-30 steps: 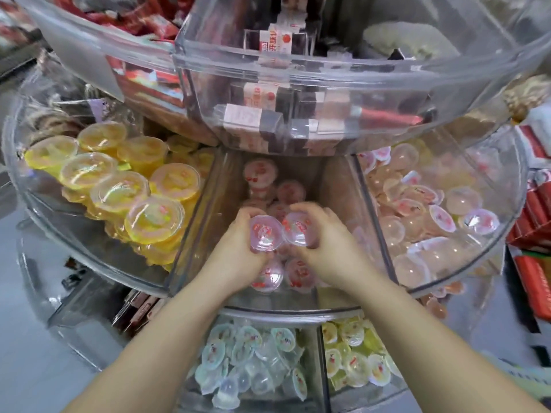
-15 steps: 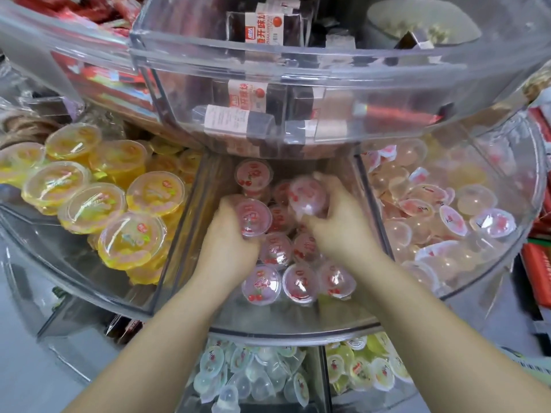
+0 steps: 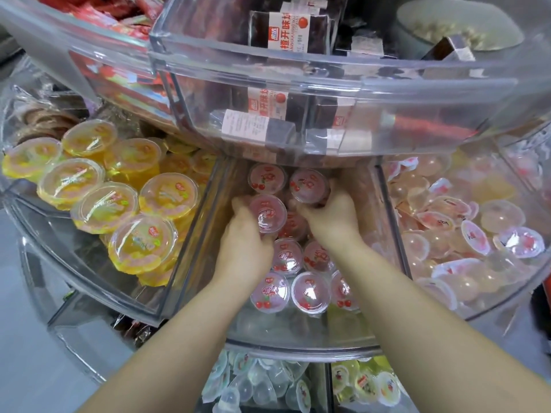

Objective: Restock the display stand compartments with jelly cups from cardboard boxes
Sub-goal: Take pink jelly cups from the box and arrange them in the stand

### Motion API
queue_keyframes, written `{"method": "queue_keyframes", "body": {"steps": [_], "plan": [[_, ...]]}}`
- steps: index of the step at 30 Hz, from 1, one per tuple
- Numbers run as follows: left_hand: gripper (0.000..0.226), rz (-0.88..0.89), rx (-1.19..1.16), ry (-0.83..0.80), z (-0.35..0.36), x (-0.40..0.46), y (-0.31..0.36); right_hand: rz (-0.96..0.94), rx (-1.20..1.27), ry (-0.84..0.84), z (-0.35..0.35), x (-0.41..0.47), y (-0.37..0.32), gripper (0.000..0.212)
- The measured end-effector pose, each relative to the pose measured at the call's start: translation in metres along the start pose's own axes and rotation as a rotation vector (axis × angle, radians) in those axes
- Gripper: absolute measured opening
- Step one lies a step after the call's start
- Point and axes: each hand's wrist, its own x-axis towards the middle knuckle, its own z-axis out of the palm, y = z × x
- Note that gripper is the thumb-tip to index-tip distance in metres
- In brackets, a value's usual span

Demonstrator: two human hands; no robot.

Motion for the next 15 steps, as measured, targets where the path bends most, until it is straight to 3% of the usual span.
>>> {"method": "queue_keyframes", "body": {"steps": [7, 10, 13, 15], "plan": [[0.039, -0.019, -0.004, 0.016, -0.004, 0.0, -0.001, 0.038, 0.028, -0.104, -0.002, 0.003, -0.006, 0.034], [0.04, -0.024, -0.019, -0.001, -0.005, -0.002, -0.001, 0.059, 0.017, -0.106, -0.007, -0.005, -0.009, 0.038], [0.048, -0.02, -0.064, -0.073, -0.008, -0.003, -0.004, 0.133, 0.078, -0.098, -0.016, -0.023, -0.006, 0.056], [0.054, -0.035, -0.144, -0.167, -0.013, -0.005, -0.005, 0.194, 0.148, -0.168, -0.018, -0.039, -0.005, 0.05]]}}
